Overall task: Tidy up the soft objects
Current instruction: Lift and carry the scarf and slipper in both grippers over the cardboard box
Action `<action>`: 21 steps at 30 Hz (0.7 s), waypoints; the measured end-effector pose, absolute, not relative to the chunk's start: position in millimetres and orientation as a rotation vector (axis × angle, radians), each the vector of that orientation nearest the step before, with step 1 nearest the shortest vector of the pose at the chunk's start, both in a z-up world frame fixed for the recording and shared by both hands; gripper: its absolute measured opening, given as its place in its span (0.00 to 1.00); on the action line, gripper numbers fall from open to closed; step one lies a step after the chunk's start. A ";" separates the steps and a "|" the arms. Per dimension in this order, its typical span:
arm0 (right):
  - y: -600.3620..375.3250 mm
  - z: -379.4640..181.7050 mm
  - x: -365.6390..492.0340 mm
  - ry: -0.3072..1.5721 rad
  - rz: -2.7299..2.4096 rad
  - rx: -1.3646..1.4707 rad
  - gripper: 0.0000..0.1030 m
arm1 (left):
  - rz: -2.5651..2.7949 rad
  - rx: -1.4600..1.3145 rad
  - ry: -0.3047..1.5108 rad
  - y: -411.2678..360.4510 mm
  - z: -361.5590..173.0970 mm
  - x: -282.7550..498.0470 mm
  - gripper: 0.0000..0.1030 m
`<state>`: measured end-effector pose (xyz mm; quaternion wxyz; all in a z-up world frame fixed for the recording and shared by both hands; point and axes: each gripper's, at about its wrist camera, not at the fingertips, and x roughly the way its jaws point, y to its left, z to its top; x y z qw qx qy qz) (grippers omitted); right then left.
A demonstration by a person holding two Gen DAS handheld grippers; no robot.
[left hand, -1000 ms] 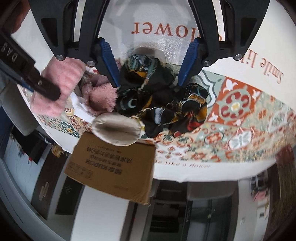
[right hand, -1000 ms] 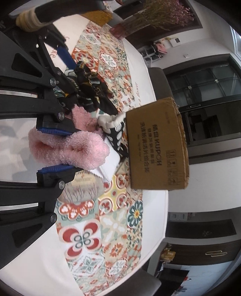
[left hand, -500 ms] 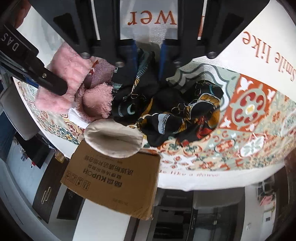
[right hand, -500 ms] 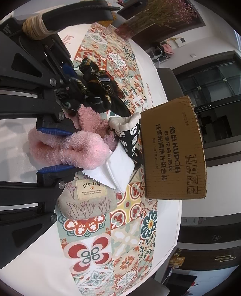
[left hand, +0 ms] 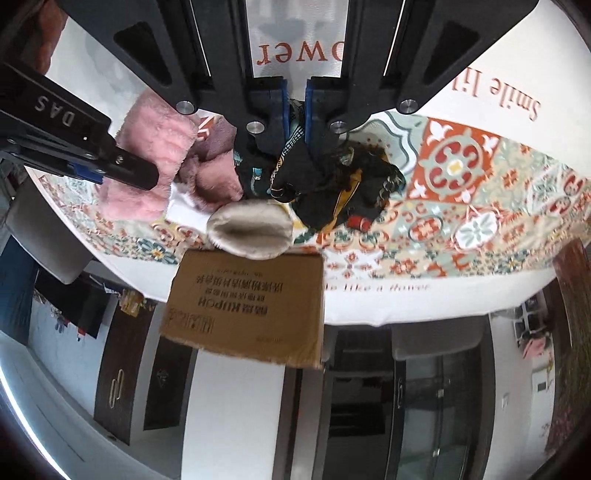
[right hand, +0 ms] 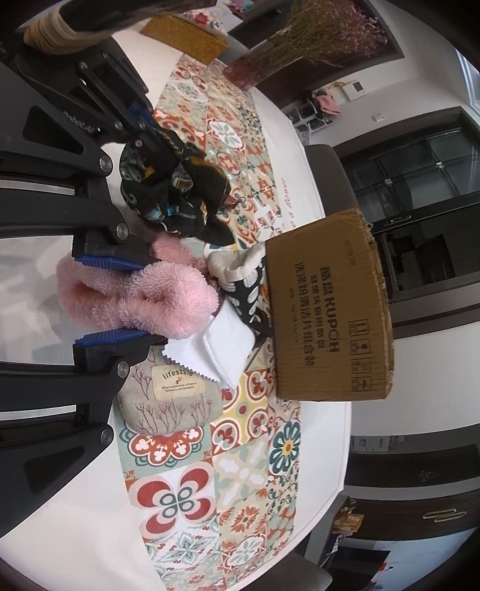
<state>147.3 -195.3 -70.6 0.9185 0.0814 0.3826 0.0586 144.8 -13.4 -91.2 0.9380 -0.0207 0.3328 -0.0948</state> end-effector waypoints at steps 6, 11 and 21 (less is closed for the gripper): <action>-193.2 -48.3 141.4 0.743 0.127 0.174 0.27 | -0.225 -0.070 0.627 -6.2 -64.1 137.1 0.07; -190.3 -27.1 137.6 0.692 0.135 0.178 0.27 | -0.253 -0.088 0.595 -2.1 -43.3 135.7 0.06; -191.6 16.1 139.5 0.589 0.140 0.197 0.27 | -0.297 -0.084 0.474 0.6 3.6 138.6 0.06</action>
